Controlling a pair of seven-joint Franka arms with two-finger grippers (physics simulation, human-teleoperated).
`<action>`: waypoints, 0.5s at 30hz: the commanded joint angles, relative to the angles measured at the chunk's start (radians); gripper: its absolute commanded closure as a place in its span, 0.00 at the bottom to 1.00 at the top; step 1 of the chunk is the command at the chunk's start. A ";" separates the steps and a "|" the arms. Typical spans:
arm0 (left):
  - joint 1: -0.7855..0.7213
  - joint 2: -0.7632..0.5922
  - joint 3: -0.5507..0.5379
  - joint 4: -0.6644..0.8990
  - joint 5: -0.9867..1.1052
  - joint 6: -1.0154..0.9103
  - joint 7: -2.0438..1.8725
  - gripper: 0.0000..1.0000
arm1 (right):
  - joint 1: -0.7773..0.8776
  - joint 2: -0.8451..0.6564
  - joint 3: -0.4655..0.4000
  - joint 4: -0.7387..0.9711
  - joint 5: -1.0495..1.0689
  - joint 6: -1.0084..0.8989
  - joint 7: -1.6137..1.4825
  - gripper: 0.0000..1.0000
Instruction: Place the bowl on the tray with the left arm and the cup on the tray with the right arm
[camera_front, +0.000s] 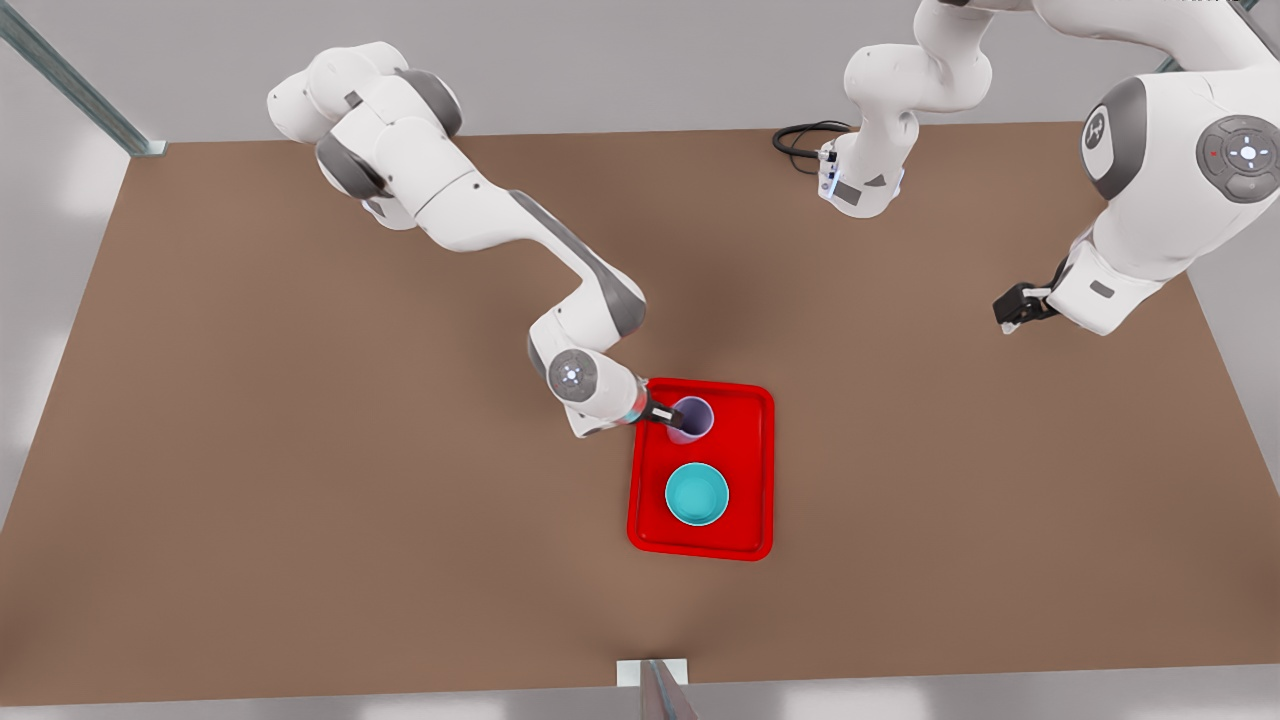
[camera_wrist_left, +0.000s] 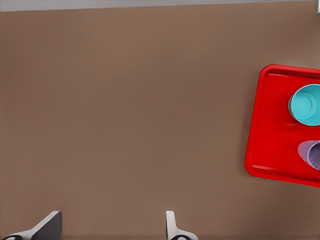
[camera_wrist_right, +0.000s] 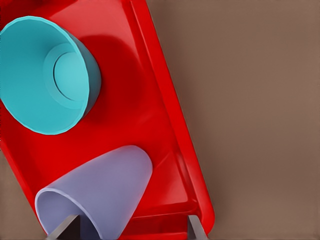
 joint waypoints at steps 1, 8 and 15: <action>-0.001 0.000 0.000 0.000 0.000 0.002 -0.001 0.00 | 0.000 0.000 -0.002 0.000 0.000 0.000 0.000 0.06; -0.001 0.000 -0.012 0.000 0.000 0.002 -0.010 0.00 | -0.121 -0.092 -0.015 0.017 -0.218 -0.144 -0.052 0.00; -0.001 0.000 -0.012 0.000 0.000 0.002 -0.010 0.00 | -0.552 -0.375 -0.025 0.018 -0.387 -0.471 -0.839 0.00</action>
